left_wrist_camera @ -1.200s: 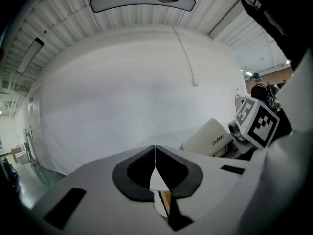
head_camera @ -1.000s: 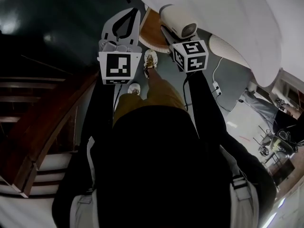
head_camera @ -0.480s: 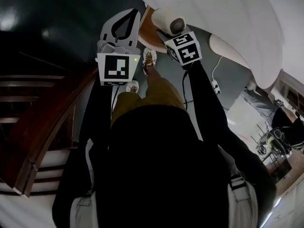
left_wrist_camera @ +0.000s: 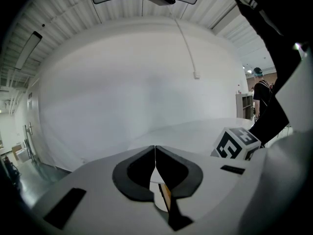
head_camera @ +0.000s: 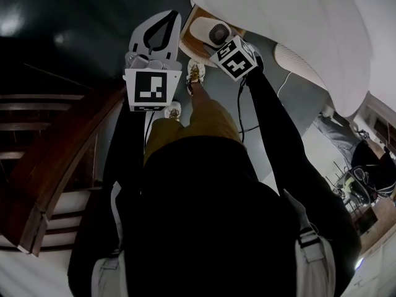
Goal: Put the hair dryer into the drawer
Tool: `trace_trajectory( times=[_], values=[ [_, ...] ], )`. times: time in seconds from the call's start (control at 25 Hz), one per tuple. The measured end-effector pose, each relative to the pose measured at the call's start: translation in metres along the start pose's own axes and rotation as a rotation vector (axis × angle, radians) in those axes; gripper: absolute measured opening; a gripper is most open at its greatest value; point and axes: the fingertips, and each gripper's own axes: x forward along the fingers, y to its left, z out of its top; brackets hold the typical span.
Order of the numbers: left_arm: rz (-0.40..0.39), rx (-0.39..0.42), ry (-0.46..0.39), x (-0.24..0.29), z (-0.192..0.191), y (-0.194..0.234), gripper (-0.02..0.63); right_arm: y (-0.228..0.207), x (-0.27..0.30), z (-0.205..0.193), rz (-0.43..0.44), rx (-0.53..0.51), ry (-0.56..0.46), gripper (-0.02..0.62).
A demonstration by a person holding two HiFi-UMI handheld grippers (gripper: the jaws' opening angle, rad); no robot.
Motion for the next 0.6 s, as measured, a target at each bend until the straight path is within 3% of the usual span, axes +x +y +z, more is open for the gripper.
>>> trace_trajectory(
  times=[0.6],
  values=[
    [0.018,-0.025,0.035,-0.003,-0.016,0.002,0.017,-0.007,0.044,-0.031,-0.022,-0.373,0.122,0.206]
  ],
)
